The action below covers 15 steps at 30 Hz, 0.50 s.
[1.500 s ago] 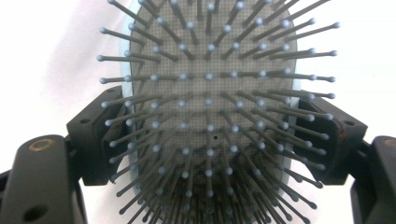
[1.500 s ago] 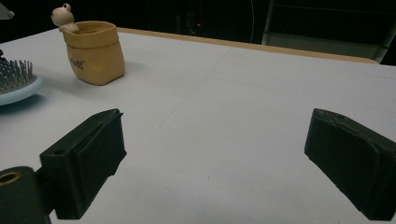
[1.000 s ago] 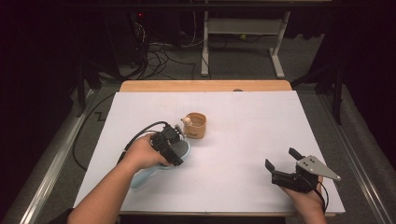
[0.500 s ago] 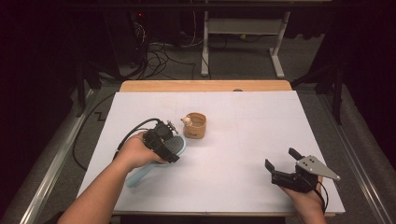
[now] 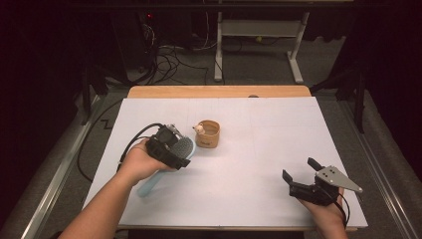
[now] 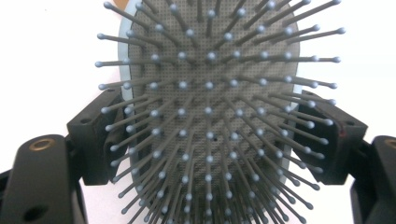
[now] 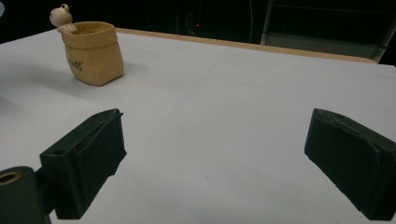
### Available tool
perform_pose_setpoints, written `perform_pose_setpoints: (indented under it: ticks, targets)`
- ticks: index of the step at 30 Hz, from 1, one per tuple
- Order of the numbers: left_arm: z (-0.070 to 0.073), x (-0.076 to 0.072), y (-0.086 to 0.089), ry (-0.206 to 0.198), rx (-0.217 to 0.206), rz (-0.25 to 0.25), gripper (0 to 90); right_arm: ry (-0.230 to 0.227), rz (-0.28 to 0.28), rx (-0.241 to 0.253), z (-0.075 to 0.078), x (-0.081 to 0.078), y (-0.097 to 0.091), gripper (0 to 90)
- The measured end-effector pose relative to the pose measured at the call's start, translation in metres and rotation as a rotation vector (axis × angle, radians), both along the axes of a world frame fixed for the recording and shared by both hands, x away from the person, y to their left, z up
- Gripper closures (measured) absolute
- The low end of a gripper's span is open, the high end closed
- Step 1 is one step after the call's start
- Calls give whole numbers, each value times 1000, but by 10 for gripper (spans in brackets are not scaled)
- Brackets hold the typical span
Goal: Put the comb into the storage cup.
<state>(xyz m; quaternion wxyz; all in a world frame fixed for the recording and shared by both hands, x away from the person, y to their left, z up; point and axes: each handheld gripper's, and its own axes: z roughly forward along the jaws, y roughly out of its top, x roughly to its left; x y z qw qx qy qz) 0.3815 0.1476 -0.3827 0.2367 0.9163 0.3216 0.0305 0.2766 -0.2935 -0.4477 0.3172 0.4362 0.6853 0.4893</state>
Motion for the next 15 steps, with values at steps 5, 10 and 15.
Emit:
perform_pose_setpoints:
  ticks: [5,10,15]
  targets:
    - [1,-2,8,-22,-44,22,208,0,-1,1,0,0,0,57]
    - [6,-7,15,-75,-113,36,208,0,-1,1,0,0,0,56]
    - [9,-18,25,-166,-218,51,208,-1,-2,2,0,0,0,56]
